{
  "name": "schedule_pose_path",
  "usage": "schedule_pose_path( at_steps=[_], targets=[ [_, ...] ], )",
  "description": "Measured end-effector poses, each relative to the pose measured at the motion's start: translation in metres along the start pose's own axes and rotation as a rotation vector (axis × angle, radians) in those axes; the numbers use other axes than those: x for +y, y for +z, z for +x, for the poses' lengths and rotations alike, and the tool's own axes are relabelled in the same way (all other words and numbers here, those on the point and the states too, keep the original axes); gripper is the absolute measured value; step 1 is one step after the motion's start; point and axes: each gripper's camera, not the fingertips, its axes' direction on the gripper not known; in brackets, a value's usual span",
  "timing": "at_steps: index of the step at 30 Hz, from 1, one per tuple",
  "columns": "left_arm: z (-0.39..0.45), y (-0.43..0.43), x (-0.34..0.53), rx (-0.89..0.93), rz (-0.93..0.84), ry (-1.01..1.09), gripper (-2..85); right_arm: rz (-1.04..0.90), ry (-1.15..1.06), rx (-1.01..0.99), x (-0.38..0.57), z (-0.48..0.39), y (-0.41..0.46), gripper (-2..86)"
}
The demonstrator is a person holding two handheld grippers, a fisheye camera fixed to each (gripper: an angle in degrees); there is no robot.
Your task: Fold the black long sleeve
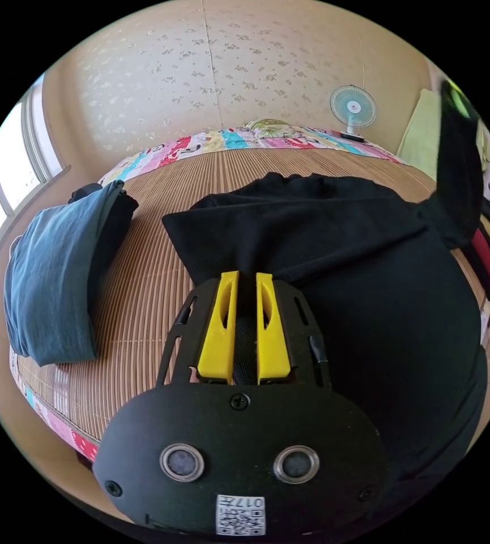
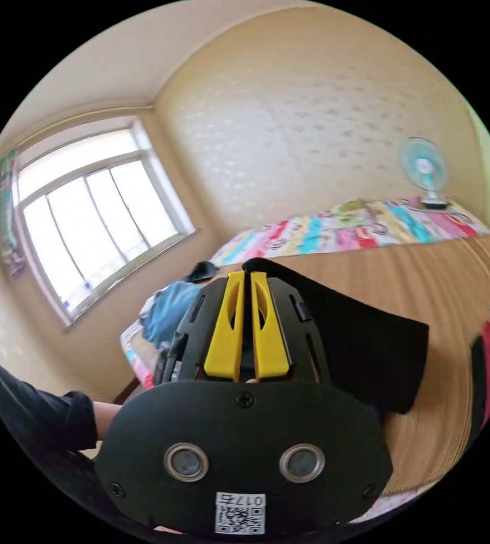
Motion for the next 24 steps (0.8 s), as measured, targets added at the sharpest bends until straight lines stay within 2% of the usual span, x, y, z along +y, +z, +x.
schedule_pose_path(
  at_steps=[2, 4, 7, 16, 19, 24],
  targets=[
    [-0.001, 0.003, 0.0, -0.002, 0.001, 0.0, 6.0, -0.162, -0.075, -0.12, -0.011, -0.03, 0.078, 3.8],
    [-0.003, 0.006, 0.001, 0.002, 0.002, -0.002, 6.0, -0.3, -0.01, -0.125, -0.006, -0.03, 0.123, 4.6],
    [-0.004, 0.01, 0.001, 0.001, 0.006, -0.004, 6.0, -0.323, 0.064, -0.088, 0.026, -0.013, 0.143, 5.5],
    [0.006, 0.022, -0.004, -0.05, 0.011, 0.014, 6.1, -0.471, 0.227, 0.359, 0.152, 0.05, 0.127, 6.4],
    [0.009, 0.025, -0.006, -0.056, 0.013, 0.017, 6.1, -0.402, 0.276, 0.46, 0.178, 0.047, 0.105, 6.1],
    [0.016, 0.034, -0.015, -0.077, -0.019, 0.024, 5.9, -0.332, 0.229, 0.819, 0.194, 0.031, 0.109, 3.8]
  ],
)
